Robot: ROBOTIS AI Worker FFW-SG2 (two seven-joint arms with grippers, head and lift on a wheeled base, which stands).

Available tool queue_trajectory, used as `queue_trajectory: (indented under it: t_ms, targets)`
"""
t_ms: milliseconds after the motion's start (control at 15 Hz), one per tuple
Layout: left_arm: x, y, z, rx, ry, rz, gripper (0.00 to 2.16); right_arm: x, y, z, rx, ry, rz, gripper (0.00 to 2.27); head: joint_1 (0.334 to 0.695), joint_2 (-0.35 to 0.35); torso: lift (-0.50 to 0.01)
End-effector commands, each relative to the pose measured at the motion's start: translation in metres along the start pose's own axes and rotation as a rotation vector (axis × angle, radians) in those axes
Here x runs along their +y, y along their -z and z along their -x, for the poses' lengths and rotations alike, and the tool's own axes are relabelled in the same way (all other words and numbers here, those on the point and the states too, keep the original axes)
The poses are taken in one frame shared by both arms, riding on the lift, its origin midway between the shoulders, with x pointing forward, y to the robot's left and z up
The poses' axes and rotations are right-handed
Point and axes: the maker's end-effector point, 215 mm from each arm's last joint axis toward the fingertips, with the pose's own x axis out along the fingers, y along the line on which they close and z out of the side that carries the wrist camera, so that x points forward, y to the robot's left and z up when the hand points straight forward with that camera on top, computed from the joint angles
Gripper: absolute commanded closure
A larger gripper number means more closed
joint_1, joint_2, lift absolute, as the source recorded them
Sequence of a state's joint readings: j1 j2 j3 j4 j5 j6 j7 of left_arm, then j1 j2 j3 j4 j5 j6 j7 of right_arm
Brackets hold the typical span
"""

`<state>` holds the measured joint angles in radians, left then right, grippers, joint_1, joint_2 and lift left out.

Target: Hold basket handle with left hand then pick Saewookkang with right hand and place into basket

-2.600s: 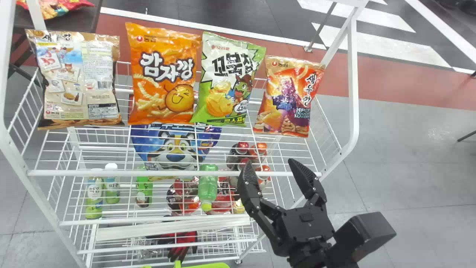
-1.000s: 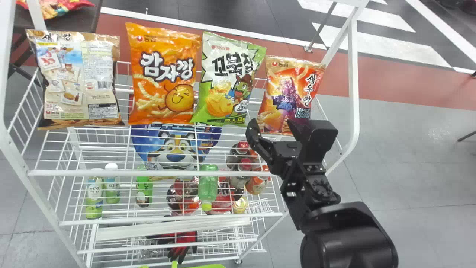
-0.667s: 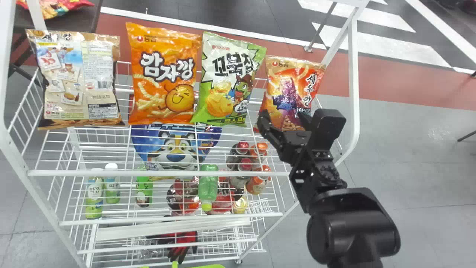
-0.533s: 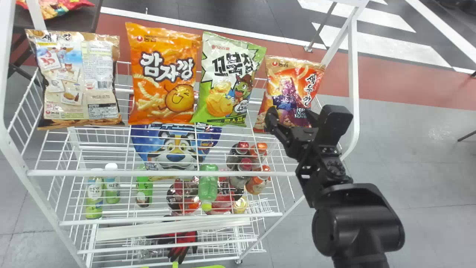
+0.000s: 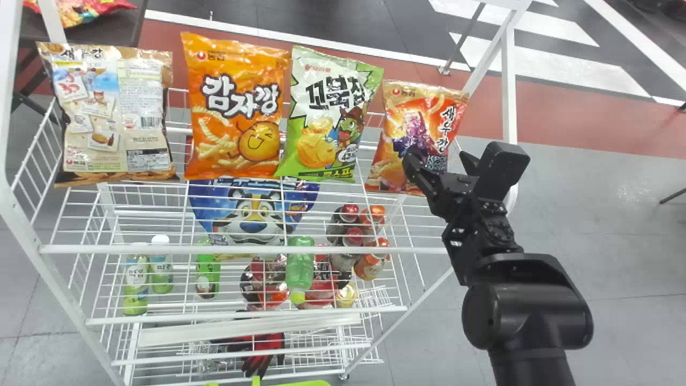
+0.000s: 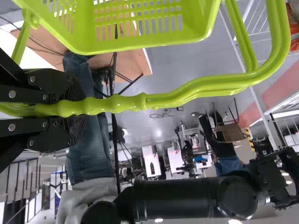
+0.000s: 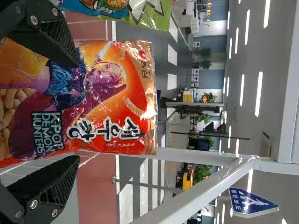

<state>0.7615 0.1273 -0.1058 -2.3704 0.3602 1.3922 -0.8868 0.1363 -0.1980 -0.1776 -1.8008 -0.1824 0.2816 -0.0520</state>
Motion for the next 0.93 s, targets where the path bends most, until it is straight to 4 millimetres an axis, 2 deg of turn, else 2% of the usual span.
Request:
queue_trajectory:
  t_ms: [0,467,733,867]
  targets:
    - [-0.001,0.001,0.000,0.000,0.001,0.000,1.93,-0.002,0.001,-0.007,0.004,0.003,0.000,0.12,0.695,-0.350,-0.019]
    - [0.000,0.000,-0.001,-0.003,-0.001,0.002,1.93,0.008,0.009,-0.021,0.026,-0.043,-0.037,0.12,0.695,-0.350,-0.019]
    - [0.004,-0.002,0.001,-0.007,-0.007,0.000,1.93,0.010,0.012,-0.036,0.039,-0.038,-0.020,0.13,0.695,-0.350,-0.019]
    - [0.005,-0.001,0.002,-0.008,-0.009,0.004,1.93,0.012,0.018,-0.043,0.061,-0.043,-0.008,0.26,0.695,-0.350,-0.019]
